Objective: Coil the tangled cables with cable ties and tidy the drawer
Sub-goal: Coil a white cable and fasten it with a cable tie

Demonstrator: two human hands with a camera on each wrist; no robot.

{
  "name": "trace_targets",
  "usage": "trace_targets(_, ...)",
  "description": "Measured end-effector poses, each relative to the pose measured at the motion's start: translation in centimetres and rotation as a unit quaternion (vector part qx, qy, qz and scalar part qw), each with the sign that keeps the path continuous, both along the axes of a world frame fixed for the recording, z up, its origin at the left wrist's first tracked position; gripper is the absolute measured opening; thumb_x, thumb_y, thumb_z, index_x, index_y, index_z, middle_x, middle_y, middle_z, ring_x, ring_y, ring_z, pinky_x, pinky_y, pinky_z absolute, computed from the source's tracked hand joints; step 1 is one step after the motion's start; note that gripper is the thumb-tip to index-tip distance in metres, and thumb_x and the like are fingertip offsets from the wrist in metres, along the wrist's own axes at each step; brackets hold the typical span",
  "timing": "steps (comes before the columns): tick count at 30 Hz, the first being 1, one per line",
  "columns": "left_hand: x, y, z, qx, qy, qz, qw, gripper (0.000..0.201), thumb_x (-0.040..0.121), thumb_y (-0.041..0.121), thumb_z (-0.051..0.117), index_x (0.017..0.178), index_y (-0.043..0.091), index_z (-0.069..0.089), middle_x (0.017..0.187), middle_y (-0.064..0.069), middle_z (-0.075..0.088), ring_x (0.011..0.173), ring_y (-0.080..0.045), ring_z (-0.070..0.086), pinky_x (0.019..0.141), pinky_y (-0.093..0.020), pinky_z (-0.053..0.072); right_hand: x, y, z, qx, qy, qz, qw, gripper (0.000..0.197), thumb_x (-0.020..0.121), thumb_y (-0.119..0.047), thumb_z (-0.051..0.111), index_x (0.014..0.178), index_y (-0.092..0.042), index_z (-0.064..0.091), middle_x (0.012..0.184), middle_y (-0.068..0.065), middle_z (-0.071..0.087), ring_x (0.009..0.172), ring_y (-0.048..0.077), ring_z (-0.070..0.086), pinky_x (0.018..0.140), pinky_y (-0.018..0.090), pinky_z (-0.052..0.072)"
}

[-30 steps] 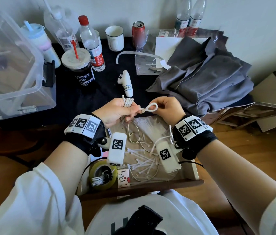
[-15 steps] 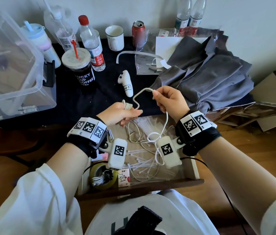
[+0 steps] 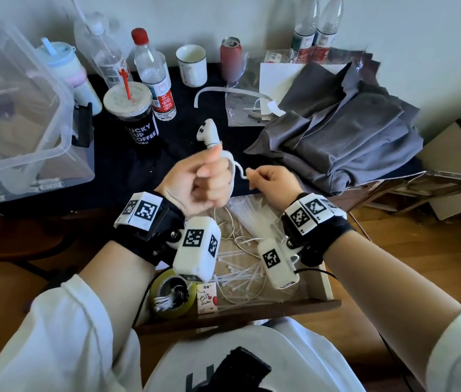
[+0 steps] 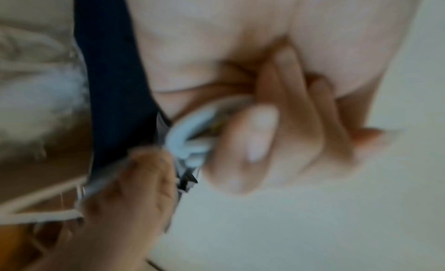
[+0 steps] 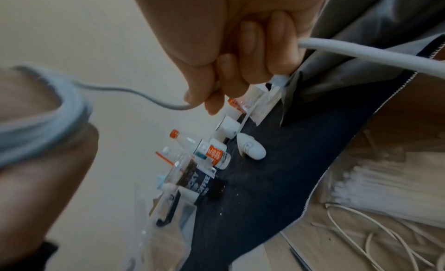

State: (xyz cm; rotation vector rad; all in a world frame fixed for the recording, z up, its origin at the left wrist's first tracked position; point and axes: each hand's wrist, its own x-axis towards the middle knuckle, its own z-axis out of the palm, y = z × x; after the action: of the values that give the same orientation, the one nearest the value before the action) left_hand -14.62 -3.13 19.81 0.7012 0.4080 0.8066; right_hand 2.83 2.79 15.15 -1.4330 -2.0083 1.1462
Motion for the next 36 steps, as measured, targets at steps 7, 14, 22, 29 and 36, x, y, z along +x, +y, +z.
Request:
trace_targets(7, 0.3, 2.0, 0.4, -0.056, -0.118, 0.297, 0.946, 0.043, 0.1, 0.03, 0.03, 0.077, 0.012, 0.063, 0.054, 0.007, 0.043, 0.043, -0.006, 0.041, 0.054, -0.019, 0.041, -1.3, -2.6, 1.1, -0.043, -0.047, 0.176, 0.982, 0.041, 0.096, -0.039, 0.043, 0.059, -0.026, 0.056, 0.063, 0.005, 0.048, 0.056, 0.013, 0.045, 0.066, 0.029, 0.043)
trace_targets(14, 0.6, 2.2, -1.6, -0.02, 0.217, 0.357, 0.908, 0.029, 0.104, 0.02, 0.03, 0.093, 0.01, 0.055, 0.053, 0.011, 0.049, 0.042, -0.002, 0.039, 0.052, -0.016, 0.035, -1.2, -3.2, 2.9, 0.028, -0.033, 0.21, 0.977, 0.034, 0.09, -0.039, 0.054, 0.073, -0.014, 0.069, 0.054, -0.004, 0.049, 0.05, 0.004, 0.045, 0.054, 0.015, 0.034)
trace_targets(22, 1.1, 0.5, -2.4, -0.005, 0.399, 0.118, 0.909, 0.05, 0.1, 0.039, 0.029, 0.067, 0.007, 0.049, 0.04, 0.002, 0.044, 0.033, -0.01, 0.038, 0.042, -0.022, 0.034, -0.8, -2.0, 3.6, 0.074, 0.029, 0.141, 0.987, 0.013, 0.079, -0.031, 0.071, 0.066, -0.03, 0.068, 0.06, -0.014, 0.063, 0.06, -0.002, 0.056, 0.061, 0.015, 0.041)
trace_targets(29, 0.1, 0.0, -1.0, -0.086, 0.17, -0.065, 0.979, 0.068, 0.073, 0.075, 0.026, 0.045, 0.018, 0.049, 0.035, 0.009, 0.025, 0.026, -0.003, 0.02, 0.035, -0.013, 0.028, -0.5, -0.2, 2.9, 0.062, 0.118, 0.063, 0.989, 0.02, 0.085, -0.025, 0.065, 0.065, -0.03, 0.061, 0.068, 0.003, 0.065, 0.067, 0.006, 0.053, 0.07, 0.024, 0.043)
trace_targets(36, -0.4, 1.5, 0.5, -0.056, -0.102, 0.138, 0.984, 0.033, 0.093, 0.035, 0.039, 0.076, 0.014, 0.059, 0.053, 0.005, 0.044, 0.043, -0.008, 0.038, 0.053, -0.021, 0.045, -0.2, -0.4, 0.2, 0.01, 0.086, 0.082, 0.993, 0.032, 0.097, -0.018, 0.047, 0.067, -0.03, 0.054, 0.043, -0.016, 0.045, 0.042, -0.001, 0.04, 0.051, 0.011, 0.028)
